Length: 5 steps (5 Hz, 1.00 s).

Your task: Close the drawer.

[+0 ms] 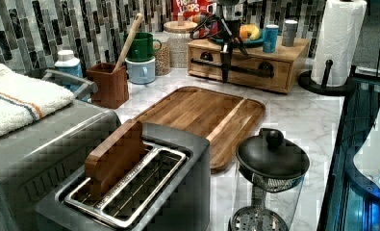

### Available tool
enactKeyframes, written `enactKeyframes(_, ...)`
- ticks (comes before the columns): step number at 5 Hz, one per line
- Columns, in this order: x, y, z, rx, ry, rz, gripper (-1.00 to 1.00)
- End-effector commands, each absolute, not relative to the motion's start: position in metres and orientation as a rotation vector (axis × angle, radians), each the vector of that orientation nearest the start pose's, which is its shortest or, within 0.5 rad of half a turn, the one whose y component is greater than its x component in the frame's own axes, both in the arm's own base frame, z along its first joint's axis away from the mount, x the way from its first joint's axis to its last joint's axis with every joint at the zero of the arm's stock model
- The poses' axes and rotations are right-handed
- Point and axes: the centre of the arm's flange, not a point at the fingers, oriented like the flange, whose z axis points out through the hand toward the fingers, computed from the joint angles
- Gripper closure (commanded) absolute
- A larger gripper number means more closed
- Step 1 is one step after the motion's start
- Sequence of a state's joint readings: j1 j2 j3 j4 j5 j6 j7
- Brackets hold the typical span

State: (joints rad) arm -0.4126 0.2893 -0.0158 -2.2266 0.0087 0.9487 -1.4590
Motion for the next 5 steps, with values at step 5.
enactKeyframes(5, 0.4816, -0.3212, 0.2956, -3.244, -0.051, -0.170, 1.00)
